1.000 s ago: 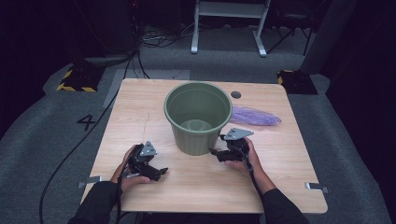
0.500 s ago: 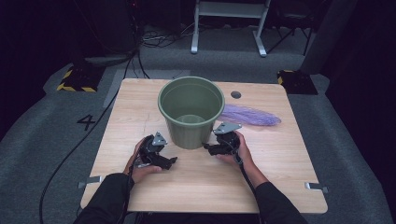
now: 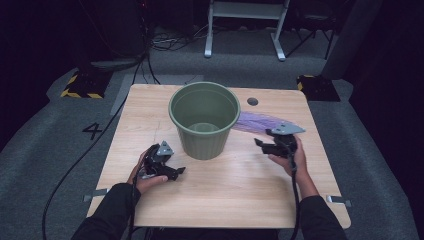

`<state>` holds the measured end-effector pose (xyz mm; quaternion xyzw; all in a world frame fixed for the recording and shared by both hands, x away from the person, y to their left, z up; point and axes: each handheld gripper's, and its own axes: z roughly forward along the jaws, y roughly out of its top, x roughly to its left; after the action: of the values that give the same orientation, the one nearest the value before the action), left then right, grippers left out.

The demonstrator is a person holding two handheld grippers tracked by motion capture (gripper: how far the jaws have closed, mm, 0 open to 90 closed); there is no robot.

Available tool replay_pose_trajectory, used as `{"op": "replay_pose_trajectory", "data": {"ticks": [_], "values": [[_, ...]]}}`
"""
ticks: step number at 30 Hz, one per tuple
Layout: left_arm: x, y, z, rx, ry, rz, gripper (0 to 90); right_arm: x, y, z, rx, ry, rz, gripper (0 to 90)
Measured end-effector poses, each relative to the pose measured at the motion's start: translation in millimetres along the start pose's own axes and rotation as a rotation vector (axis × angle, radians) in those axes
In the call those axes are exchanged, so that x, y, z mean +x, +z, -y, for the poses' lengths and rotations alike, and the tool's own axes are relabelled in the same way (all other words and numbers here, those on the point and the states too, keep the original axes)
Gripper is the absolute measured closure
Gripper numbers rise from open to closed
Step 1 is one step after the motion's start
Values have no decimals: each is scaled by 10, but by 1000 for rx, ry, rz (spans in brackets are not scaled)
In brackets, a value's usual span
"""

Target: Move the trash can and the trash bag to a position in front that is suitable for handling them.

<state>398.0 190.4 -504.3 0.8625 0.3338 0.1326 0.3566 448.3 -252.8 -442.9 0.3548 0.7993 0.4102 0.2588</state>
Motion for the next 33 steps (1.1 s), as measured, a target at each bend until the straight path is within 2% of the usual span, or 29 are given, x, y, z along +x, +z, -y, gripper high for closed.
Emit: {"op": "replay_pose_trajectory", "data": {"ticks": [2,4,9,11,12,15,16,18,20,22,23,24,26,28,29,33], "values": [[-12,-55,56,-1,1,-4,93,-164,-79,64,-7,36,48,408],[-22,-100,102,0,-4,-7,95,-331,-120,138,9,70,99,397],[-52,-227,230,1,-6,-12,95,-455,-86,189,35,85,136,386],[-72,-279,288,-1,-20,-23,95,-524,-45,207,51,83,145,385],[-85,-306,314,0,-23,-28,96,-623,-12,220,46,110,174,394],[-109,-362,373,-1,-21,-25,95,-702,19,241,41,126,197,439],[-109,-372,384,-2,-17,-24,96,-726,46,251,70,118,211,442],[-107,-383,395,-1,-16,-22,96,-767,95,290,112,110,204,490],[-107,-383,395,-1,-16,-22,95,-811,121,335,112,141,189,568],[-102,-380,392,0,-14,-17,94,-843,152,370,124,148,184,621],[-97,-378,389,0,-9,-14,91,-849,192,393,148,138,177,691],[-97,-376,388,0,-12,-11,91,-849,192,393,148,138,177,691],[-91,-374,384,1,-5,-10,89,-854,232,409,168,126,185,749],[-93,-367,384,-4,-8,-9,87,-860,257,419,173,123,168,779],[-92,-368,382,-2,-8,-8,86,-857,272,422,178,118,169,827],[-89,-364,378,0,-6,-5,84,-854,282,440,184,125,168,857]]}}
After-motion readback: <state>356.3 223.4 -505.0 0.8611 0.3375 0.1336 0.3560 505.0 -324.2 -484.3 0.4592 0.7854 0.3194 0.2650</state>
